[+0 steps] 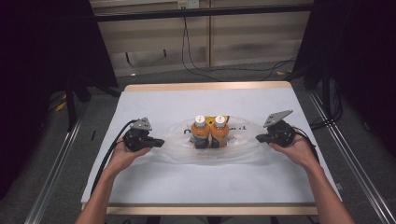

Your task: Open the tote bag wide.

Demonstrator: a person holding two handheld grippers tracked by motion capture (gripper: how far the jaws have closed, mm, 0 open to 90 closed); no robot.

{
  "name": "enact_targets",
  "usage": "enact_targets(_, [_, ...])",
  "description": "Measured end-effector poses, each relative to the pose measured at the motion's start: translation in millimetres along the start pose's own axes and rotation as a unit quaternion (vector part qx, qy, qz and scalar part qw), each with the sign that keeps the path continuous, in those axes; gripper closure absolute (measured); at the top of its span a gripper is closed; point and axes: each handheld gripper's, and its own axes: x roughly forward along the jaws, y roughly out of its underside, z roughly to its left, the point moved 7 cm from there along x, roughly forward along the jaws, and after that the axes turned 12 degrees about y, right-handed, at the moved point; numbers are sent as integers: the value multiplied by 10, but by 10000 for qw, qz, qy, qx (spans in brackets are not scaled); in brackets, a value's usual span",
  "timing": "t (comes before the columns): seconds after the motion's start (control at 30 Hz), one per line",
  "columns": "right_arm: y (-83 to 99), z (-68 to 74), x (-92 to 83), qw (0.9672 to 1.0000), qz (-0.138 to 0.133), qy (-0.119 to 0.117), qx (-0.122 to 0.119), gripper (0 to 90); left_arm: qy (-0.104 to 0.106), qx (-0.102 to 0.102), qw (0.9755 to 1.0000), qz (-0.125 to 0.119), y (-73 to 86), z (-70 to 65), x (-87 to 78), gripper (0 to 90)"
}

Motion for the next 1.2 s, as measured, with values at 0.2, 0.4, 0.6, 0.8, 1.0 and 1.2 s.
enact_targets(0.2, [-128,12,-145,9979,-521,-243,306,900,134,169,9987,-458,-178,-132,-47,900])
enact_targets(0.4, [-320,98,-252,9945,-884,-411,379,900,336,263,9967,-687,-309,-302,102,900])
enact_targets(0.6, [-560,255,-272,9906,-1102,-705,410,900,565,335,9948,-781,-440,-490,330,900])
enact_targets(0.8, [-756,325,-140,9893,-1125,-871,331,900,743,415,9920,-929,-601,-656,518,900])
enact_targets(1.0, [-898,376,100,9918,-916,-883,141,900,791,655,9918,-764,-707,-790,768,900])
enact_targets(1.2, [-871,373,326,9918,-733,-1029,172,900,730,687,9908,-914,-779,-841,904,900])
